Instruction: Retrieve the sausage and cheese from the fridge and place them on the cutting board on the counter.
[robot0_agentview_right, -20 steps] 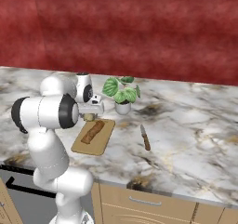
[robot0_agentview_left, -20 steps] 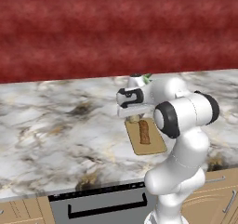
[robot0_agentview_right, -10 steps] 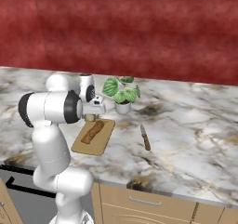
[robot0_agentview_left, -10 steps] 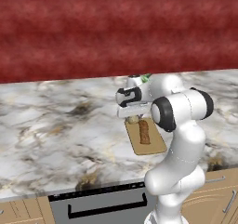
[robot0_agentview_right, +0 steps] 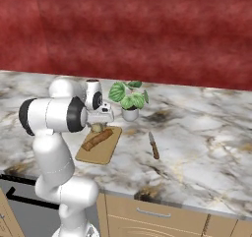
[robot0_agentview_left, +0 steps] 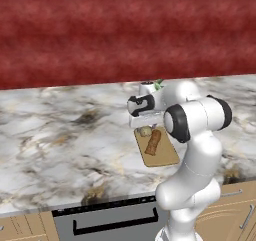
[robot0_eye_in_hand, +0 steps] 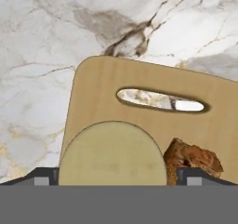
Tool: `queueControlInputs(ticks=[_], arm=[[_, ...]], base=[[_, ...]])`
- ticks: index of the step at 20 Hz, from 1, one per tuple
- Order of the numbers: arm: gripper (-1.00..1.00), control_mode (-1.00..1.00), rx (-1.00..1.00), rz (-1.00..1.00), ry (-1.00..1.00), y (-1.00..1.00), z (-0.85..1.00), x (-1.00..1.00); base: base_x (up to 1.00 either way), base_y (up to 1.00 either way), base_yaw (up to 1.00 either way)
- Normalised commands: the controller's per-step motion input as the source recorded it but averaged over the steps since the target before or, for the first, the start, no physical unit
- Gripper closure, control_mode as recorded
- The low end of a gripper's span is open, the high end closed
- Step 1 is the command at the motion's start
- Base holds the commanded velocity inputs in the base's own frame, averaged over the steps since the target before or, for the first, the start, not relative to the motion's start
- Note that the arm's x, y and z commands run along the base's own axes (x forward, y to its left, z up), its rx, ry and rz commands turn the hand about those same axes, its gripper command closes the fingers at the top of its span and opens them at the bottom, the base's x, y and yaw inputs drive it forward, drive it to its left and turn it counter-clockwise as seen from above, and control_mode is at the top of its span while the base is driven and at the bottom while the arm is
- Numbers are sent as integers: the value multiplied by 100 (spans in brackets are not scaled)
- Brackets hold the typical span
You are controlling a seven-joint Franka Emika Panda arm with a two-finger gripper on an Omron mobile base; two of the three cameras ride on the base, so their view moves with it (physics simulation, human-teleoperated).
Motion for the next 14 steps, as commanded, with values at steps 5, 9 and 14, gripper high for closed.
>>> queueControlInputs(ticks=[5,9,14], arm=[[-100,-100,0,0,-25,0,55,-16],[-100,-100,2,0,-25,1,93,-30],[-100,-100,12,0,-4,-2,90,-47]], base=[[0,0,0],[0,0,0],[0,0,0]])
